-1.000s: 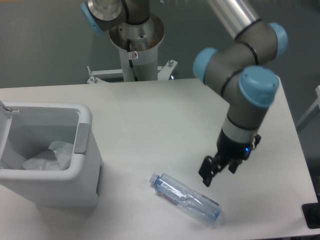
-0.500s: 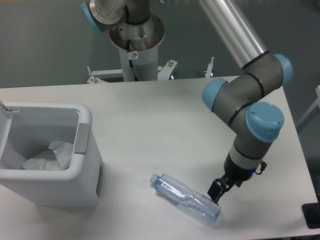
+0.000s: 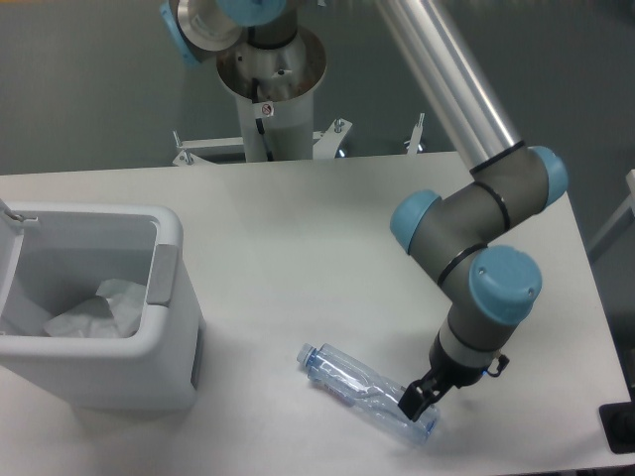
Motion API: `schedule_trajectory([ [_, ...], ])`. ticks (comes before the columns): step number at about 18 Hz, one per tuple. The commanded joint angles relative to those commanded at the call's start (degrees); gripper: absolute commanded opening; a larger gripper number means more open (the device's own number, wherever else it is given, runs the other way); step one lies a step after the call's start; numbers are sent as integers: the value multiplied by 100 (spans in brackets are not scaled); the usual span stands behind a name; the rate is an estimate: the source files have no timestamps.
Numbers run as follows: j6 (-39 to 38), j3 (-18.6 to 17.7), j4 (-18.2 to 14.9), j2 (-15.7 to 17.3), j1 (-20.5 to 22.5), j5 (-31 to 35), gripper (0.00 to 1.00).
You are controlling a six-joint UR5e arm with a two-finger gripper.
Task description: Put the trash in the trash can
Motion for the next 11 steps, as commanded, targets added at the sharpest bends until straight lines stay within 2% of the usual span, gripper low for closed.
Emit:
schedule_trajectory([
  [5, 0, 18, 149, -79, -53, 18, 100],
  [11, -9, 18, 141, -123, -96, 18, 99],
])
